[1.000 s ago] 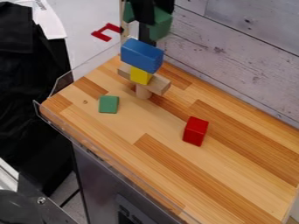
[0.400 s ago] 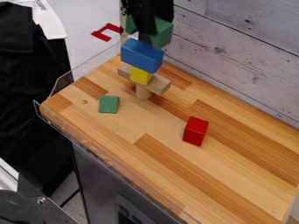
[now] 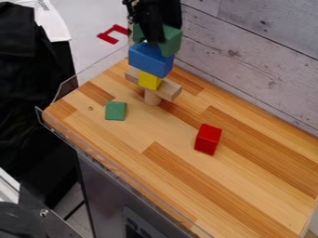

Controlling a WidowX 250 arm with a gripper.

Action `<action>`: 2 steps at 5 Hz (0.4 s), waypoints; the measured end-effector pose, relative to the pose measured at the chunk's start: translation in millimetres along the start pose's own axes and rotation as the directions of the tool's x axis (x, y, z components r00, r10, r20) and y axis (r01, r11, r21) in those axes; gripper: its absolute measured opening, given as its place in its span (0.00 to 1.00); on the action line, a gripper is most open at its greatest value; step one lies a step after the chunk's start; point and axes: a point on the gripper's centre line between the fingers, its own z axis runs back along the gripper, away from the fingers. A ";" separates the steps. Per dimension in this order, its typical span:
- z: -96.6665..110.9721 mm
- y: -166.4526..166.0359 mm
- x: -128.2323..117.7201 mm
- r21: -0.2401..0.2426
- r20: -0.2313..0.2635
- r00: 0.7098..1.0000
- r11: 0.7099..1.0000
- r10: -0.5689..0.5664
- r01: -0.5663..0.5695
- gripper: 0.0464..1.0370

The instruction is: Put the green arch on the top of blue rectangular block

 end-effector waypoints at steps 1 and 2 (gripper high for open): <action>0.5 0.4 4.1 -0.007 -0.008 1.000 1.000 0.005 -0.005 0.51; -1.5 1.1 9.6 -0.001 -0.010 1.000 1.000 0.014 -0.014 0.51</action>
